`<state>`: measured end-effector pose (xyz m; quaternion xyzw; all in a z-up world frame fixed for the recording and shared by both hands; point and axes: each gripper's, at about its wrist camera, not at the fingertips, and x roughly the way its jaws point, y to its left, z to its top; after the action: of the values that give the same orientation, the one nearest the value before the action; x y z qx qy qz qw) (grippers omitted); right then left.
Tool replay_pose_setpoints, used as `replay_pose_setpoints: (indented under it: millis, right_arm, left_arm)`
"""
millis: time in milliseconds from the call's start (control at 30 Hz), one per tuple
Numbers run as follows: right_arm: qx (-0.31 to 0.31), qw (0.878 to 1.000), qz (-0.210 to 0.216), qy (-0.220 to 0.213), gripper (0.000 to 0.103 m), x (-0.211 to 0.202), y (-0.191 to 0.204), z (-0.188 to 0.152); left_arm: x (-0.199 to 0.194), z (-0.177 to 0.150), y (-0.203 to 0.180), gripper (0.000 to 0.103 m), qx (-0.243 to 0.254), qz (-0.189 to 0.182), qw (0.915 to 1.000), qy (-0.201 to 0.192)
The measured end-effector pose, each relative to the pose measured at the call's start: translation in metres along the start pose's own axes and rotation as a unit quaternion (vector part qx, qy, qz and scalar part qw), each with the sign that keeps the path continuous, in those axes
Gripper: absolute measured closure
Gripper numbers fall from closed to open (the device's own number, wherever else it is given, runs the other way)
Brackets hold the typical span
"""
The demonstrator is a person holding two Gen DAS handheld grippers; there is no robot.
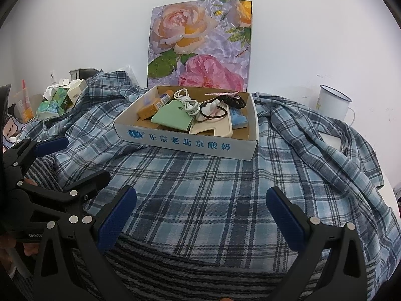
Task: Organize soft objects
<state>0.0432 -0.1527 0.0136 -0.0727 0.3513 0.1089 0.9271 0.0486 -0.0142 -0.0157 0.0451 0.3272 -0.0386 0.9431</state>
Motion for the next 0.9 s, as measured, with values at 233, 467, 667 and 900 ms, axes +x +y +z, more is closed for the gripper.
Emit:
replay_pose_setpoints:
  millis: [233, 467, 667, 900]
  right_arm:
    - [-0.001, 1.0, -0.002, -0.001, 0.0, -0.0011, 0.0004, 0.0002]
    - [-0.002, 1.0, -0.005, -0.003, 0.0, -0.0025, 0.0007, 0.0006]
    - [-0.004, 1.0, -0.006, -0.001, 0.0, -0.0026, 0.0011, 0.0004]
    - [-0.01, 1.0, -0.006, -0.001, 0.0, -0.0026, 0.0025, 0.0004]
  left_arm:
    - [-0.0019, -0.0004, 0.0004, 0.001, 0.001, 0.006, 1.0, -0.007]
    - [-0.0029, -0.0005, -0.0015, 0.003, 0.003, 0.01, 0.9999, -0.009]
    - [-0.0037, -0.0008, -0.0003, 0.004, 0.002, 0.012, 0.9999, -0.009]
    - [-0.0038, -0.0007, 0.0002, 0.004, 0.0, 0.015, 0.9998, -0.009]
